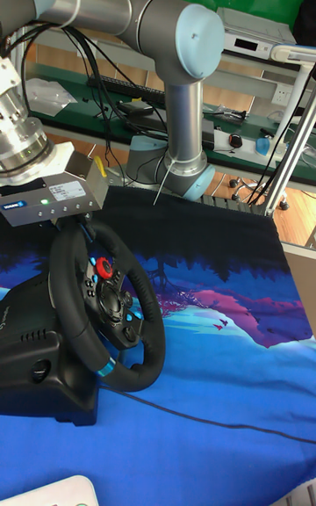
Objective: Rotate the steering wheel 90 degrees clockwise
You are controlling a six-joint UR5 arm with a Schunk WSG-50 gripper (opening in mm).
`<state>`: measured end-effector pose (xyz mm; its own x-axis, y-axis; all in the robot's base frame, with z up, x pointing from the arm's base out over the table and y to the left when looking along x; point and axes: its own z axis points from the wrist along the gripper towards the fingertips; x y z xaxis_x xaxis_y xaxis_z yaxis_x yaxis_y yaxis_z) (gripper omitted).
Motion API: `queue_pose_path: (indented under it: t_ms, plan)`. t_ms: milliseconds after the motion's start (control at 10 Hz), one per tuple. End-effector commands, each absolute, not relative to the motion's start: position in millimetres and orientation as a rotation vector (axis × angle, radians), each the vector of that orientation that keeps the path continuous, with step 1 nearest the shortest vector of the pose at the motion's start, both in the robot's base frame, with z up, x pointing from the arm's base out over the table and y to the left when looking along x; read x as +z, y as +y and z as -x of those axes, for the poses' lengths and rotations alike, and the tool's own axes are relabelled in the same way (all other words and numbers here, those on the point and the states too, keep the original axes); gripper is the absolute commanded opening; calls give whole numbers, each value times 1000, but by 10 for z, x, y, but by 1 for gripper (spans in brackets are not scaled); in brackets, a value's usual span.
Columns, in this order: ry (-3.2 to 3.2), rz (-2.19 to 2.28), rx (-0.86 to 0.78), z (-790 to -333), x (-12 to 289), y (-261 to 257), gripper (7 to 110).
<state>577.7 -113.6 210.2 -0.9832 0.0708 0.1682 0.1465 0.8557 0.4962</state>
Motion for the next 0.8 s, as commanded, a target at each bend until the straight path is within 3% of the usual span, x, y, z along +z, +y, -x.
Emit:
queue_pose_path:
  t_ms: [0, 700]
  plan:
    - [-2838, 141, -776, -5623, 2109, -1196, 7]
    - [-2739, 100, -752, -5396, 2112, -1167, 7]
